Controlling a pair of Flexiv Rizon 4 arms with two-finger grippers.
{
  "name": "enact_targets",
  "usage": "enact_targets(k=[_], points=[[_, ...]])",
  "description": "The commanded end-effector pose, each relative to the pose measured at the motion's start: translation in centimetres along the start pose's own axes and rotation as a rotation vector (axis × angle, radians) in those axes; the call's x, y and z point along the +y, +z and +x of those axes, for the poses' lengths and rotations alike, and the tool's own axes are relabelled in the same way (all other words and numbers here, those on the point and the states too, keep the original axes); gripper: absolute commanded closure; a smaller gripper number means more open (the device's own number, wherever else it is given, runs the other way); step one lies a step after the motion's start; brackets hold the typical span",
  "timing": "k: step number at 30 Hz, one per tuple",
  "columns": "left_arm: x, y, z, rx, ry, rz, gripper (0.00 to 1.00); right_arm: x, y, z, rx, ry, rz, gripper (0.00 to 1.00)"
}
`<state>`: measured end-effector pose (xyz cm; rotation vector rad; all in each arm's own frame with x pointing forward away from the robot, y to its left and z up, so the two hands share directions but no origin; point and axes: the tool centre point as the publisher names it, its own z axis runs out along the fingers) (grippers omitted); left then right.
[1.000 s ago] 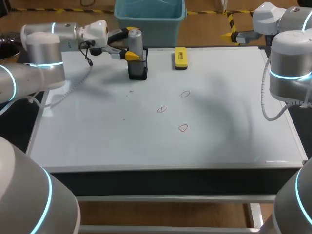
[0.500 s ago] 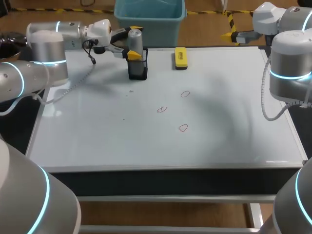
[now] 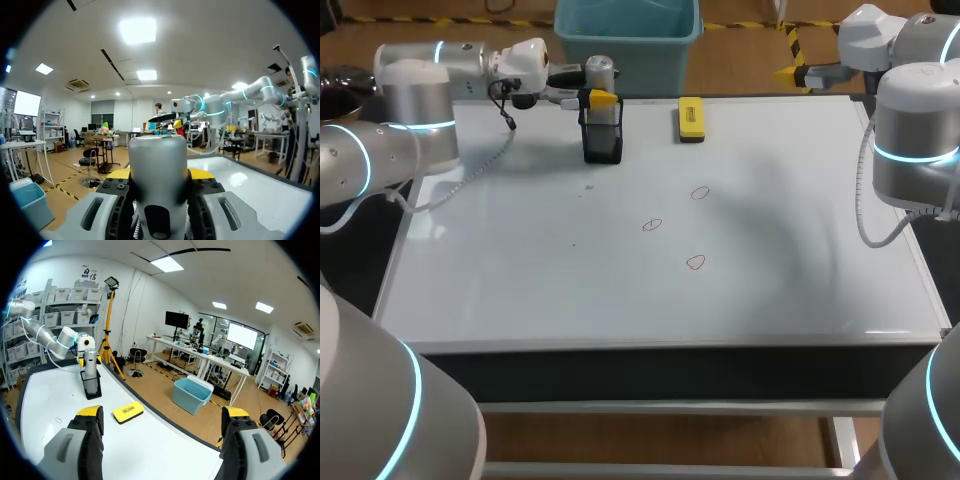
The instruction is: Pick up the inspection probe, press it on each red-marked spot on the whiteboard one by one, put down the probe, pick up the eraser, and wipe off all the red marks.
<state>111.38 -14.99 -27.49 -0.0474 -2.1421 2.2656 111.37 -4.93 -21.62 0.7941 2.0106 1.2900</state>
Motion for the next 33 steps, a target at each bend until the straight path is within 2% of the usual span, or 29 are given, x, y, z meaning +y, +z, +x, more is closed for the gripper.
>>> enact_targets(k=[1,5,14,25,33], points=[[0.0,0.2,-0.1,0.003,0.002,0.000,1.00,0.0,0.0,0.0,0.001,0.000,0.001,0.00],[-0.2,0.2,0.2,0.003,0.004,0.000,1.00,0.0,0.0,0.0,0.001,0.000,0.001,0.00],[-2.1,0.1,0.6,-0.023,0.005,-0.013,1.00,0.0,0.0,0.0,0.001,0.000,0.001,0.00],[-6.1,-0.5,0.4,-0.079,0.040,-0.023,1.00,0.0,0.0,0.0,0.001,0.000,0.001,0.00],[-8.6,-1.3,0.6,-0.113,0.098,0.017,1.00,0.0,0.0,0.0,0.001,0.000,0.001,0.00]])
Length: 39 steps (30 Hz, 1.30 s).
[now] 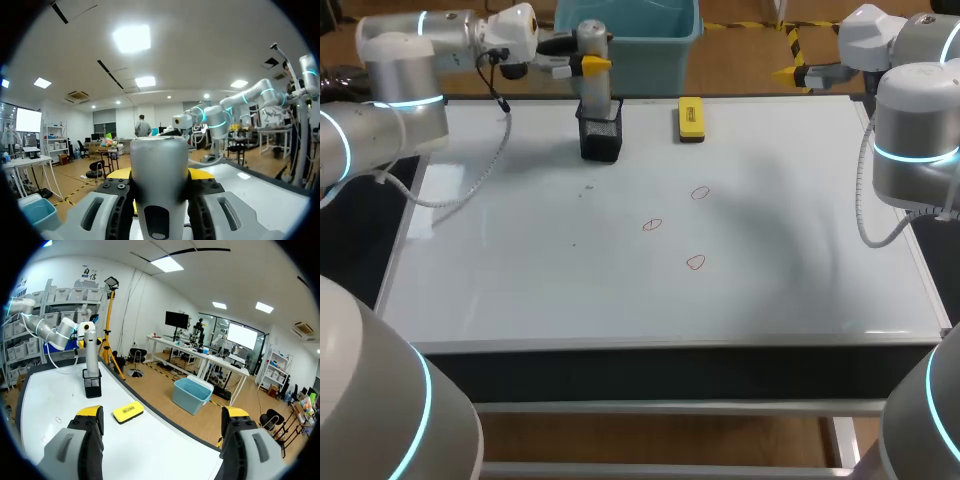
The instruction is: Pick up the inspection probe, press it on each red-marked spot on the whiteboard one by one, put down the probe, pick up the eraser, and wipe off all the red marks.
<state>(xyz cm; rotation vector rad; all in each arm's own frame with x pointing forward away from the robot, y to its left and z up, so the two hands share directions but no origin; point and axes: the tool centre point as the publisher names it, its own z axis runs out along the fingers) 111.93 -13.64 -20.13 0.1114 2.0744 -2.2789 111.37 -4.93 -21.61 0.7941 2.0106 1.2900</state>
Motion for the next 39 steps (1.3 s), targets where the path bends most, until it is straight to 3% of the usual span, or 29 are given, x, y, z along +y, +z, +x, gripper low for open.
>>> enact_targets(k=[1,13,21,31,39], points=[[-1.6,-0.3,1.0,-0.091,0.019,-0.012,1.00,0.0,0.0,0.0,0.001,0.000,0.001,0.00],[-4.0,-0.5,0.2,-0.115,0.040,-0.019,1.00,0.0,0.0,0.0,0.001,0.000,0.001,0.00],[-5.9,-2.1,0.6,-0.179,0.056,-0.064,1.00,0.0,0.0,0.0,0.001,0.000,0.001,0.00],[-5.6,-5.9,2.1,-0.262,0.052,-0.053,1.00,0.0,0.0,0.0,0.001,0.000,0.001,0.00],[-4.9,-8.5,3.9,-0.313,0.055,0.003,1.00,0.0,0.0,0.0,0.001,0.000,0.001,0.00]])
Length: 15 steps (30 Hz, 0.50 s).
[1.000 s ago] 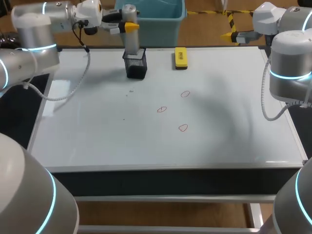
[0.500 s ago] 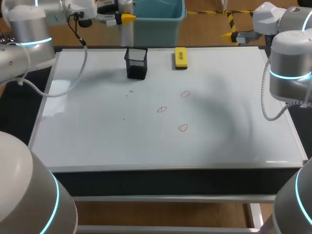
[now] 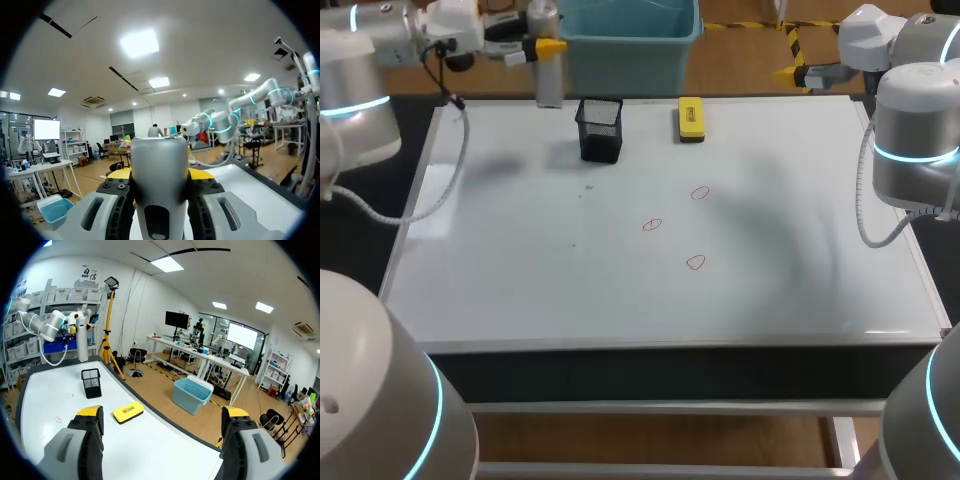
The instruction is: Pick up the inspection probe, press it on each red-marked spot on the whiteboard one by one, put down the probe, pick up the eraser, and wipe off all the red marks.
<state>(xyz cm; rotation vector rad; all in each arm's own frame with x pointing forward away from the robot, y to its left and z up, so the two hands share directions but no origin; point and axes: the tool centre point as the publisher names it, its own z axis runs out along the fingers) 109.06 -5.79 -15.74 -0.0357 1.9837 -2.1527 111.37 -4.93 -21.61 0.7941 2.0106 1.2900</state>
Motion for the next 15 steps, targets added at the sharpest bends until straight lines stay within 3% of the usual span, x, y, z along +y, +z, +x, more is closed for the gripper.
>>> enact_targets(k=[1,15], points=[[0.5,-1.7,1.4,-0.143,0.000,0.019,1.00,0.0,0.0,0.0,0.001,0.000,0.001,0.00],[1.9,-5.4,3.0,-0.219,-0.041,0.007,1.00,0.0,0.0,0.0,0.001,0.000,0.001,0.00]])
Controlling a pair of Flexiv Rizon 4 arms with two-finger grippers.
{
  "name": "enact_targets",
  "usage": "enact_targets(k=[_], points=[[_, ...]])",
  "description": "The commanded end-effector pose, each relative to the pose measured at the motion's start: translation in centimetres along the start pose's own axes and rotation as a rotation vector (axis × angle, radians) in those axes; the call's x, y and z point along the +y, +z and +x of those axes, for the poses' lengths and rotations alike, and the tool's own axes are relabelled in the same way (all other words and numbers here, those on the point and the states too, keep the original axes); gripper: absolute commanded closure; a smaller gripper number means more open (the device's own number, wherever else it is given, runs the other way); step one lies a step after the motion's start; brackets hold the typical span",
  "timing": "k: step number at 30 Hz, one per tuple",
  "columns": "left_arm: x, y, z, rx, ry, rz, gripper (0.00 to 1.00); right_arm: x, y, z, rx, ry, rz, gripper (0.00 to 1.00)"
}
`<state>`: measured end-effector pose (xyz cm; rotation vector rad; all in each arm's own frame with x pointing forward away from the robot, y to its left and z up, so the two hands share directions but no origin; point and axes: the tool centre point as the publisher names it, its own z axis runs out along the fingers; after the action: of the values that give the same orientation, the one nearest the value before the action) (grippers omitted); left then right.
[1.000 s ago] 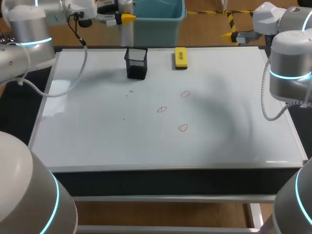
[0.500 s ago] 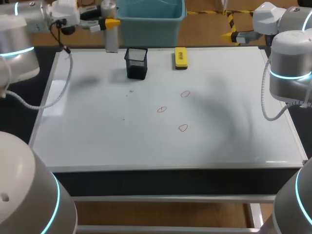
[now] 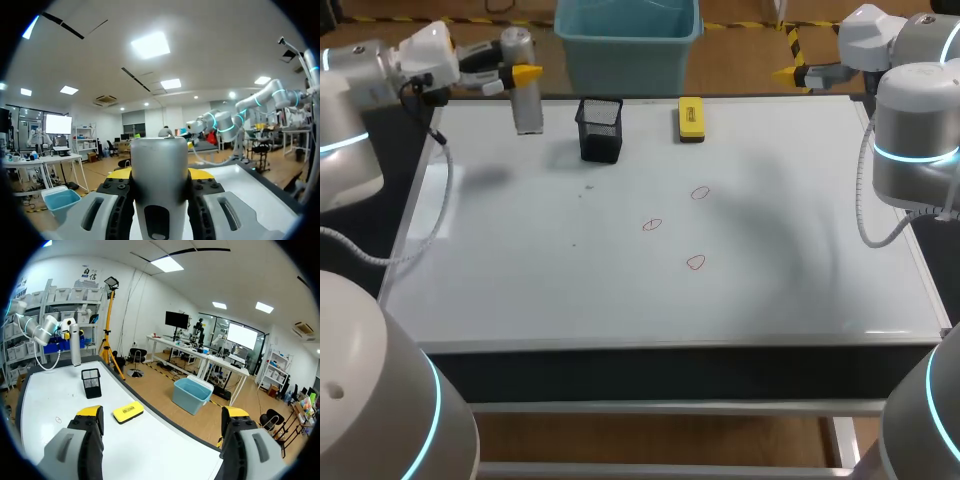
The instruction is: Pick up the inspection probe, press it on each red-marked spot on the whiteboard one by one, put down the probe, pick up the eraser, and wipe off all the red marks.
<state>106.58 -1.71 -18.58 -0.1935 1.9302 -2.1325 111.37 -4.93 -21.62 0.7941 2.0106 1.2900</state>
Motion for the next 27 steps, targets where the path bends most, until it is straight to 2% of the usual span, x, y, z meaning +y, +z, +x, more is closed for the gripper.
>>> enact_targets(k=[1,24,27], points=[[-0.12,-1.04,0.79,-0.111,-0.002,0.000,1.00,0.00,0.01,-0.04,0.001,0.000,0.001,0.00],[0.20,-1.51,0.45,-0.109,-0.021,-0.007,1.00,0.00,0.01,-0.04,0.001,0.000,0.001,0.00],[0.20,-1.51,0.45,-0.109,-0.021,-0.007,1.00,0.73,0.60,0.09,0.094,-0.079,0.011,0.00]])
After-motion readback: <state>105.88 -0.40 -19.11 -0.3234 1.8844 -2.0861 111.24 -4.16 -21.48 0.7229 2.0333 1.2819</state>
